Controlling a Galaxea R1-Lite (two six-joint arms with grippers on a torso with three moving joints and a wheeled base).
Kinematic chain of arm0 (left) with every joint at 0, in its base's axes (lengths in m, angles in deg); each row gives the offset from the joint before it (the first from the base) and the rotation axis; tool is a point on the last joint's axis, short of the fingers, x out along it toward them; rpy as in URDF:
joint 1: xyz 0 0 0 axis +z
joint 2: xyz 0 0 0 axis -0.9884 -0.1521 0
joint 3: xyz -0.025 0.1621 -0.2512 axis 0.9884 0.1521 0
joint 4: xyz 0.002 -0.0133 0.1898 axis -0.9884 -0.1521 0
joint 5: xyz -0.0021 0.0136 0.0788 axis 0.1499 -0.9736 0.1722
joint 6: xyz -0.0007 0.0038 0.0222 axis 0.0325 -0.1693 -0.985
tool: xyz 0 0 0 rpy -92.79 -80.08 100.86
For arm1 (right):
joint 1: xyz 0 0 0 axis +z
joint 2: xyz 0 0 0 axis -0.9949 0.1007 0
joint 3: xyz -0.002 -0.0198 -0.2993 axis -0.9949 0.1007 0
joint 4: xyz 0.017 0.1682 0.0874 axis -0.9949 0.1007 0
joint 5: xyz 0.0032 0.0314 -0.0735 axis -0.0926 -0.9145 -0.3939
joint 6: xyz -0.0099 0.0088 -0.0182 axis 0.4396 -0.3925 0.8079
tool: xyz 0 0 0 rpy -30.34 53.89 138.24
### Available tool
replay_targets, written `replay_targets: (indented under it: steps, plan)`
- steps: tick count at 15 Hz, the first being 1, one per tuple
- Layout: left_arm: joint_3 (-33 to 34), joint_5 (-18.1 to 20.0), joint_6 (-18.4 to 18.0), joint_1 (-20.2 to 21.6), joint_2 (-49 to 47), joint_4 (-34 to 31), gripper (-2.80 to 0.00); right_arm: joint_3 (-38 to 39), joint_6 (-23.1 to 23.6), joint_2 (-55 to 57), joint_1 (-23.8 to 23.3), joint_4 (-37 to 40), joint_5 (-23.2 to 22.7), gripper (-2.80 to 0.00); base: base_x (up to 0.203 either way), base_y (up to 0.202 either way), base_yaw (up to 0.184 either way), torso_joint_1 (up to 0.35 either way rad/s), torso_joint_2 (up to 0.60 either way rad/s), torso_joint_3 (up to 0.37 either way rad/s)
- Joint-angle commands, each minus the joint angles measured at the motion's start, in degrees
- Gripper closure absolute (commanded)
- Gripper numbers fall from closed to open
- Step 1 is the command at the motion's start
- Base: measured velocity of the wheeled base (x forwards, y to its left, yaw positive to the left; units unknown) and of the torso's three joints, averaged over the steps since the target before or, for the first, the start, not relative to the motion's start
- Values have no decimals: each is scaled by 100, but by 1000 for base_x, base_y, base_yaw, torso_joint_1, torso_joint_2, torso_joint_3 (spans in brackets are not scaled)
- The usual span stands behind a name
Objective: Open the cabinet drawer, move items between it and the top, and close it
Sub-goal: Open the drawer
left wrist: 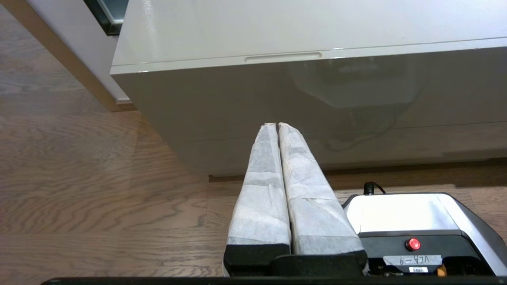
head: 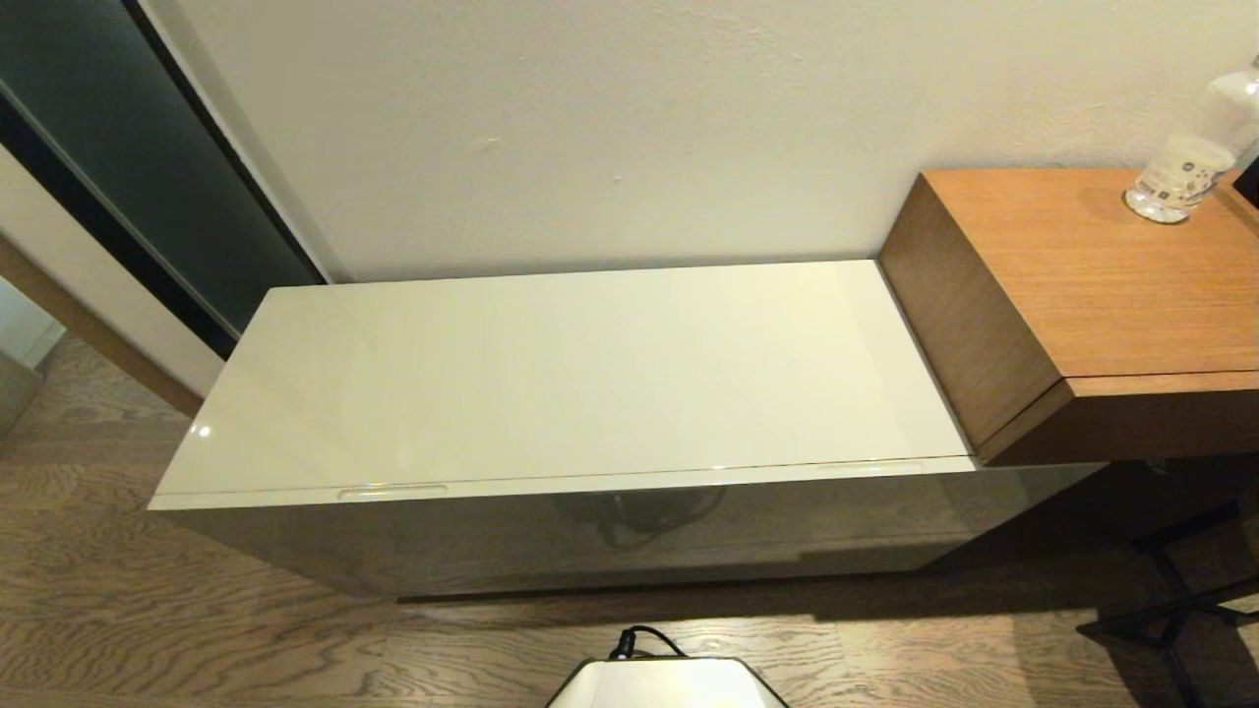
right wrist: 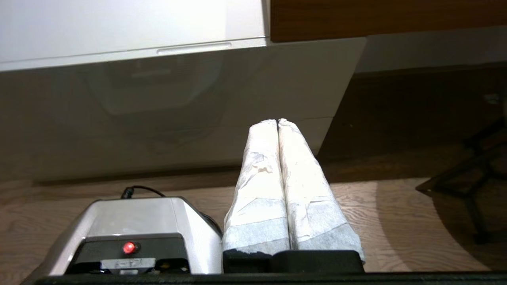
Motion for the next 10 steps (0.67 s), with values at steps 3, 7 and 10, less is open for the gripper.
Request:
replay_targets:
  steps: [3, 7, 10]
  plan:
    - [-257, -21, -13, 0, -39, -96, 0, -802, 57, -1, 0, 822, 5, 0, 0, 0, 0, 0, 0, 0]
    - [-1418, -64, 190, 6, -952, -815, 0, -2243, 107, 57, 0, 2695, -546, 0, 0, 0, 0, 0, 0, 0]
    - [-2144, -87, 396, 18, -2288, -1004, 0, -2909, -238, 1238, -14, 2411, -599, 0, 0, 0, 0, 0, 0, 0]
